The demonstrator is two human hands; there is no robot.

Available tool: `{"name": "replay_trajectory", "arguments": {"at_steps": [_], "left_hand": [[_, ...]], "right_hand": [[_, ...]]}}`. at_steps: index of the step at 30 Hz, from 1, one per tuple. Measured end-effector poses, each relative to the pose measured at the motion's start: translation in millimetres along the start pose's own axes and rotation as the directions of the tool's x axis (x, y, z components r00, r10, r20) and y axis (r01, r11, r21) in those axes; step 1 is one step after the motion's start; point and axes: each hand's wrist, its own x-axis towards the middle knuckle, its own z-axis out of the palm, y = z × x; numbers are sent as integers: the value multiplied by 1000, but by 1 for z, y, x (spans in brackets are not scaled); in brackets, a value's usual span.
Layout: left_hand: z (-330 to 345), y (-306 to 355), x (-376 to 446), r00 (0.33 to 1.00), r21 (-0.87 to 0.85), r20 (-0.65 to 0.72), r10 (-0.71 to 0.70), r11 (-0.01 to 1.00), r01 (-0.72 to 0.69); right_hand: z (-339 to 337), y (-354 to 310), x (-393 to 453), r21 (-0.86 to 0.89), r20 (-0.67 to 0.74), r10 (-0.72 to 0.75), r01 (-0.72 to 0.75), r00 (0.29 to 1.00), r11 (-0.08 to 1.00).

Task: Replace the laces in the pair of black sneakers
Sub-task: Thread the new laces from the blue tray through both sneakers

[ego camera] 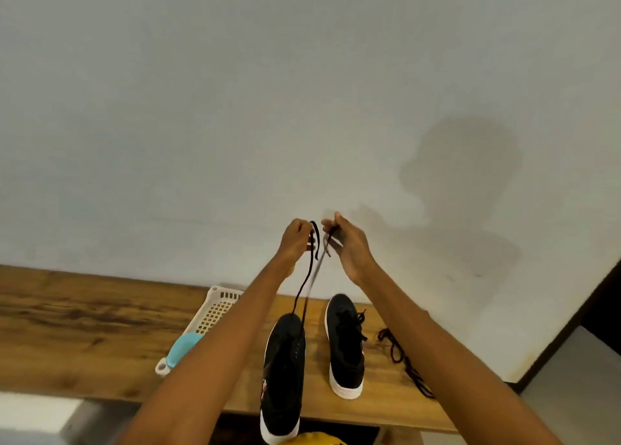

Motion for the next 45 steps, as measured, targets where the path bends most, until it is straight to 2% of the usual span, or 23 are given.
{"name": "replay_trajectory", "arguments": {"at_steps": [5,9,14,17,20,23,29,32,36,38,41,45], "left_hand": [[3,71,-27,995,-7,-40,88,996,-88],[2,105,-44,992,28,-64,111,994,-109],[-3,134,-51,965,88,-65,253,965,-247],[-6,141,-52,944,209,-6,331,923,-323],[-8,138,-47,949,220,13,315,925,-310],[-14,112,-43,968,246,0,249,939,-242],[-23,10,-54,999,323,-24,22,946,-13],[-24,-42,-55,996,388,-5,-90,918,85],[-26,-104,-45,980,469,-53,-194,861,196],[-28,-132,-43,978,570,-49,-203,798,194],[-32,-175,-43,967,787,-6,-256,595,163],[-31,-216,-47,940,886,-15,-340,432,170]], "right_hand": [[21,-63,-21,-44,47,-100,102,994,994],[39,-95,-33,-188,53,-165,172,985,967],[45,-126,-36,-378,46,-273,270,961,886],[43,-132,-37,-441,18,-280,259,960,859],[34,-121,-39,-500,-3,-215,185,977,846],[20,-94,-39,-524,-33,-117,82,993,848],[-5,-3,-41,-582,-77,98,-124,992,804],[-12,48,-38,-597,-95,197,-214,976,773],[-24,112,-29,-634,-133,289,-306,948,710],[-32,140,-25,-657,-175,319,-352,931,666],[-43,179,-21,-725,-231,365,-410,902,553],[-56,216,-23,-723,-285,451,-498,846,478]]}}
